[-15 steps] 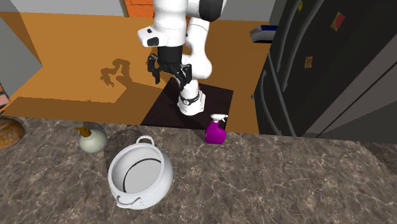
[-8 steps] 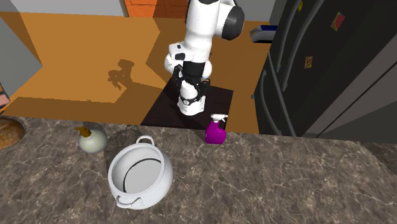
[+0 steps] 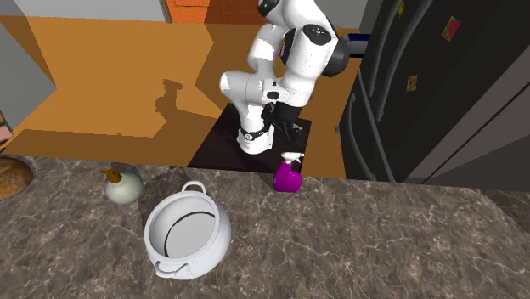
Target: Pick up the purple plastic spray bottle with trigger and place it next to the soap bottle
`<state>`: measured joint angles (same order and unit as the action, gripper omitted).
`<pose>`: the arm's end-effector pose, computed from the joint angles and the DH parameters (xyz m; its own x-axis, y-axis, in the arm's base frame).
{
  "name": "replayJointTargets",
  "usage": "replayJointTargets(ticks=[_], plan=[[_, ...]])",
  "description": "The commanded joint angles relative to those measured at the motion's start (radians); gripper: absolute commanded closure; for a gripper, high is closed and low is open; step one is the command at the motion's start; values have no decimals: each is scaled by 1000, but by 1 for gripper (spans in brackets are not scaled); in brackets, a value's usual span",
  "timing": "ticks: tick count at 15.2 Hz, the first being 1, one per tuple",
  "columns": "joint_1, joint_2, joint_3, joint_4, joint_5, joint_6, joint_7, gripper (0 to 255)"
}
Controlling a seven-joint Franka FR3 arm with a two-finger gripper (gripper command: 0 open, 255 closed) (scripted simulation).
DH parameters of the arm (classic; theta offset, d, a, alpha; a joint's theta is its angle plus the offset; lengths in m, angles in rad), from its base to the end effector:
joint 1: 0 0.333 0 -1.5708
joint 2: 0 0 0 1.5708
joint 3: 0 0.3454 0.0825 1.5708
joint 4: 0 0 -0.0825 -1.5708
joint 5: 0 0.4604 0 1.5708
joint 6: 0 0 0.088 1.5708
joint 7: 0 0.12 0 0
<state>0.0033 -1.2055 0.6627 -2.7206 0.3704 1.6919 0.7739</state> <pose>0.2376 0.2134 0.4652 0.8600 -0.4538 0.2335 -0.4865 -0.8671 0.1068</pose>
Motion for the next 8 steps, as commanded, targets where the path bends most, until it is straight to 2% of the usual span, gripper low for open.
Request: replayJointTargets(ticks=[1, 6, 8], plan=[[-5, 6, 82, -6, 57, 18, 97, 0], [-37, 91, 293, 21, 172, 98, 348, 0], [-80, 126, 387, 48, 219, 129, 436, 0]])
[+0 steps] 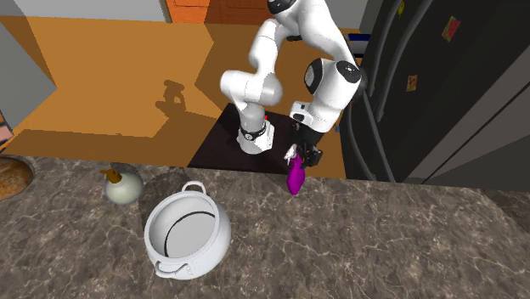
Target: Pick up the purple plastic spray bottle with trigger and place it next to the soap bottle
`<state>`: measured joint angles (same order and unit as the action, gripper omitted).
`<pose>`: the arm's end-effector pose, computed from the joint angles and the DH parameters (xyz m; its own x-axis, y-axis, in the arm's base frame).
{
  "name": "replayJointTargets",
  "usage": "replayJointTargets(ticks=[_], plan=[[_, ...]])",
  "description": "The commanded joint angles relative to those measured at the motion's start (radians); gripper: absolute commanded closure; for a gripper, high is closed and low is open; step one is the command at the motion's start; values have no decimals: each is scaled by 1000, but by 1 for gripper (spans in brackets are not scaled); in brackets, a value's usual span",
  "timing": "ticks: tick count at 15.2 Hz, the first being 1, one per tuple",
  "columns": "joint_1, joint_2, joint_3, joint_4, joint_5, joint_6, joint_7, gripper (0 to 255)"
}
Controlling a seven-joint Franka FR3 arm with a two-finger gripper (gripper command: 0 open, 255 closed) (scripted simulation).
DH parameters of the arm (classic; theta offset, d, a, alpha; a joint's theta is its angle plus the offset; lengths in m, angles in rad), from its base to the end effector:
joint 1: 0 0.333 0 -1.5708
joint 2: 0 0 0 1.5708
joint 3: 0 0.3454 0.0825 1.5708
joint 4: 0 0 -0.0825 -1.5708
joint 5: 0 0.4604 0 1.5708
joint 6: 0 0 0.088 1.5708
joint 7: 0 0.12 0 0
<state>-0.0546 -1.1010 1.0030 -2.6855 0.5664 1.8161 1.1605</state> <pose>0.2308 0.3001 0.3798 0.7034 -0.6503 0.2868 -0.6946 -0.7145 0.0837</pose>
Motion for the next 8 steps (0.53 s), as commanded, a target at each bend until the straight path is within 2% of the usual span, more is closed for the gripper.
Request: replayJointTargets(ticks=[1, 4, 5, 8], plan=[[-49, 38, 94, 29, 44, 20, 92, 0], [-146, 90, 238, 88, 97, 66, 218, 0], [-164, 114, 266, 102, 96, 84, 255, 0], [-152, 183, 283, 70, 69, 160, 289, 0]])
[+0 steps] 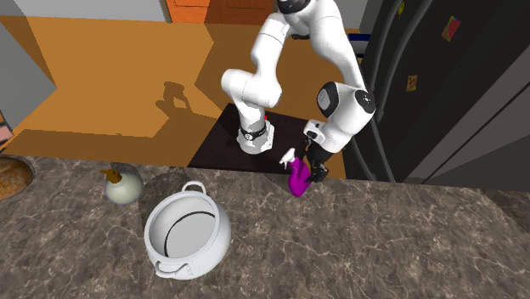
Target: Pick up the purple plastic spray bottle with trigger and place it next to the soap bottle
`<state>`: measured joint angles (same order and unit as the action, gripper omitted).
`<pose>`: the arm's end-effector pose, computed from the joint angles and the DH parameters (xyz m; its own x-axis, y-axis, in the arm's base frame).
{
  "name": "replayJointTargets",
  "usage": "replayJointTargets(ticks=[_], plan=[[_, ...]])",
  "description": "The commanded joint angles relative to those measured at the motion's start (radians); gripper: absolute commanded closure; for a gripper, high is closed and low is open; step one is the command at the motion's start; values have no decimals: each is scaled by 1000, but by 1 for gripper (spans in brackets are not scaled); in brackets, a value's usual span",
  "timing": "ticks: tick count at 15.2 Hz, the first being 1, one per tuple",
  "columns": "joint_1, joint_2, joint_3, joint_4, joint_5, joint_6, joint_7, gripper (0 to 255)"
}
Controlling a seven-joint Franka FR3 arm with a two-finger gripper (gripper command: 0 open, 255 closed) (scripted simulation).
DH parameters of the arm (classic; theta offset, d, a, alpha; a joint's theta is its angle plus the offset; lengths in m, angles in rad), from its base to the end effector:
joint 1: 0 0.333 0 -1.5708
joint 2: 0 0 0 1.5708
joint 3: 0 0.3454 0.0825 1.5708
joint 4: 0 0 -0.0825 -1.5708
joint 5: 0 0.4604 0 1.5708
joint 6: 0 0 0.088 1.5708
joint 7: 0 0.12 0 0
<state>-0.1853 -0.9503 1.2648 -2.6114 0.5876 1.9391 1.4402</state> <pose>0.2362 0.3499 0.3063 0.5750 -0.7364 0.3563 -0.8061 -0.5843 0.0932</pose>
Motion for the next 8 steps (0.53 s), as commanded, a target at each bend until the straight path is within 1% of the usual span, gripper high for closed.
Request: replayJointTargets(ticks=[1, 5, 8], plan=[[-26, 36, 33, -12, 56, 51, 6, 0], [-46, 52, 79, -38, 82, 103, -2, 0], [-46, 52, 79, -38, 83, 103, -2, 0]])
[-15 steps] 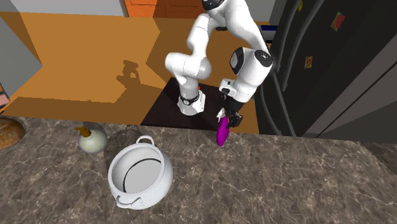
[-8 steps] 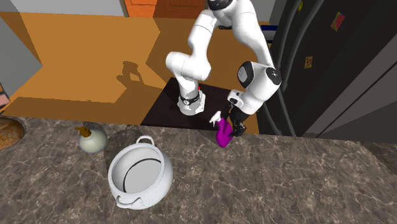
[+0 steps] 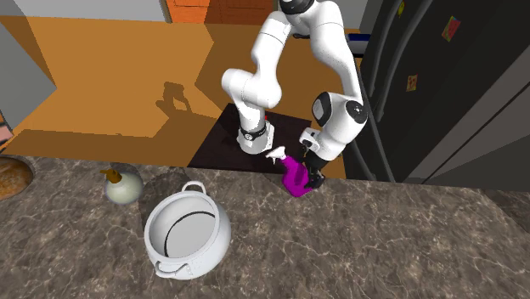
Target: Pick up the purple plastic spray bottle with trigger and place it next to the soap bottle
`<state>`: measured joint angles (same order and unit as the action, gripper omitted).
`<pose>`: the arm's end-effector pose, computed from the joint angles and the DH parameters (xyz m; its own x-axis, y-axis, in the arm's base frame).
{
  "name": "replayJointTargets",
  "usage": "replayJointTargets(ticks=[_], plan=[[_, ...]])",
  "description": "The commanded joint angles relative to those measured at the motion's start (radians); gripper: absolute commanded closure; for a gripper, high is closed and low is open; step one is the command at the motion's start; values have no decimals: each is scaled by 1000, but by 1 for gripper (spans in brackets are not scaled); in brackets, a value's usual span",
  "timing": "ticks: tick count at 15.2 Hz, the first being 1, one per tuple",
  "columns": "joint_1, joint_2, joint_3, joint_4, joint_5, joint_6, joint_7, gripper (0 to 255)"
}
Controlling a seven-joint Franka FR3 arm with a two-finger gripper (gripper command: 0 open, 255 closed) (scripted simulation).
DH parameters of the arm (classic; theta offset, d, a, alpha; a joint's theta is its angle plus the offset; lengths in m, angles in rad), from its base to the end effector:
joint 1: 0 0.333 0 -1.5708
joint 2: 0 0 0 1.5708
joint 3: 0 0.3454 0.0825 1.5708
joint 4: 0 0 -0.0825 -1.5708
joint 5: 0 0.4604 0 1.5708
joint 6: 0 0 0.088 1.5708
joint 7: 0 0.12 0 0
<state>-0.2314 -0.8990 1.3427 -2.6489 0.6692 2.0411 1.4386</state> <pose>0.2422 0.3423 0.2687 0.5617 -0.7669 0.3106 -0.8195 -0.5672 0.0815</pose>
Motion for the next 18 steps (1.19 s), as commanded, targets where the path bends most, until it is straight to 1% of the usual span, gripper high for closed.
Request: replayJointTargets(ticks=[1, 4, 5, 14, 18], plan=[[0, 0, 1, -1, 1, 1, 0, 0], [0, 0, 1, -1, 1, 1, 0, 0], [0, 0, 1, -1, 1, 1, 0, 255], [0, 1, 1, -1, 1, 1, 0, 255], [27, -21, -64, 16, -33, -54, -3, 255]])
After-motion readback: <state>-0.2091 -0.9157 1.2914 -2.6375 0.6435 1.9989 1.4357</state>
